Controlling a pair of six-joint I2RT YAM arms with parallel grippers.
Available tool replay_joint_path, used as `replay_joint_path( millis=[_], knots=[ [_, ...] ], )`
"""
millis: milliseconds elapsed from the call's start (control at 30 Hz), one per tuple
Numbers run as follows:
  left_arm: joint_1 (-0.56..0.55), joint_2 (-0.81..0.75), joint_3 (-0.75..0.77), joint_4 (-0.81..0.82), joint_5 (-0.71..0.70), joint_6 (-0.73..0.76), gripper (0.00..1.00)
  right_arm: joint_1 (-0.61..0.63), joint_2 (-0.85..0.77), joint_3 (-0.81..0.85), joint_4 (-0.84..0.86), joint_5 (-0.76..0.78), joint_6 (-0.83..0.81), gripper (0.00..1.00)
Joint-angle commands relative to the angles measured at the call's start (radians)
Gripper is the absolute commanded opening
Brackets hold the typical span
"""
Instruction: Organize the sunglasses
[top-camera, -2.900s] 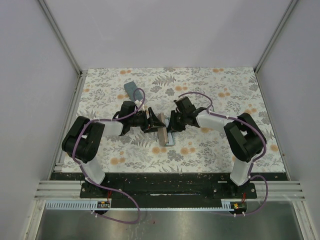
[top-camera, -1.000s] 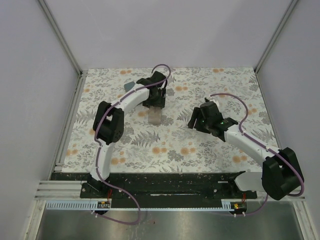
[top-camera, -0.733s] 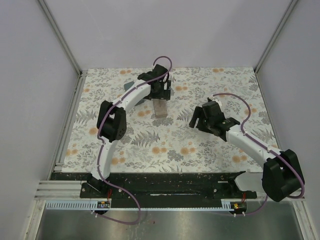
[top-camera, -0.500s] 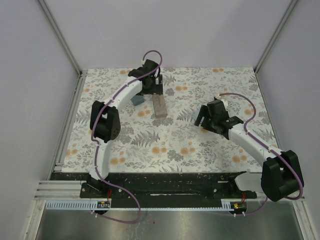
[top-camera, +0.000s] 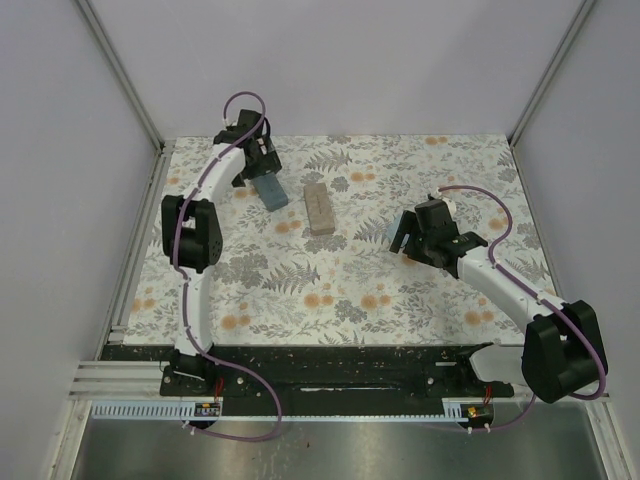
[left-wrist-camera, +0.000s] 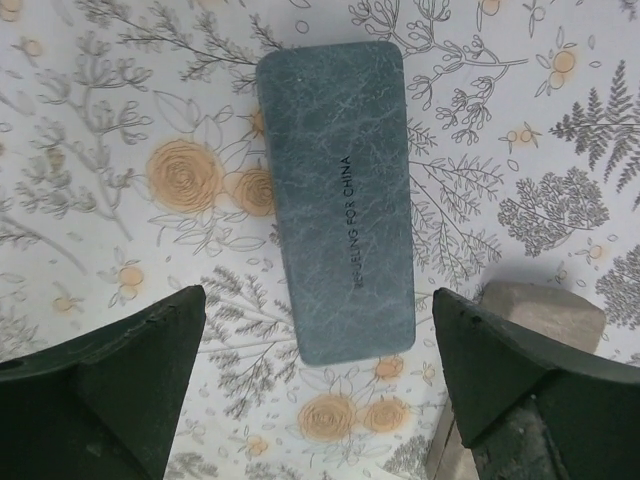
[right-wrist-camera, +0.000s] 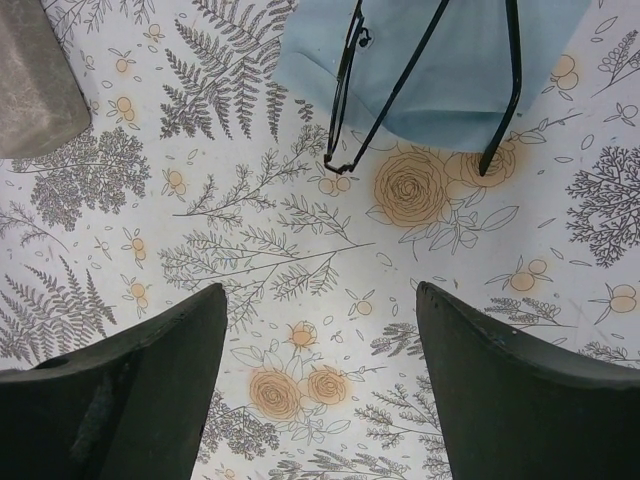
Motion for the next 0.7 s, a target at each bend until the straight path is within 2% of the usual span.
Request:
replay_joint_path(
  millis=[0,267,333,433,533,600,667],
  knots=[
    [0.0,0.096,0.094,0.006,0.05,-0.012,0.99,-0.013,-0.016,0.028,0.003,0.017,-0.022,0.84],
    [0.002,0.173,0.136,0.005,0.042,-0.021,0.99,-0.022,0.0,0.034,0.003,0.003,-0.03,0.84],
    [0.002,0.182,0.131,0.003,0.036,-0.022,0.95,-0.024,0.004,0.038,0.003,0.003,-0.031,0.84],
    [0.002,0.193,0.125,0.002,0.047,-0.027,0.77,-0.024,0.011,0.042,0.003,-0.003,-0.03,0.83],
    [0.002,0.175,0.116,0.003,0.065,-0.024,0.51,-0.024,0.017,0.048,0.003,-0.014,-0.03,0.82],
    [0.002,0.133,0.072,0.029,0.082,-0.015,0.44,-0.025,0.011,0.045,0.005,-0.016,-0.03,0.82],
    [0.0,0.065,0.009,0.063,0.13,0.002,0.42,-0.024,0.002,0.039,0.003,-0.014,-0.033,0.82]
  ],
)
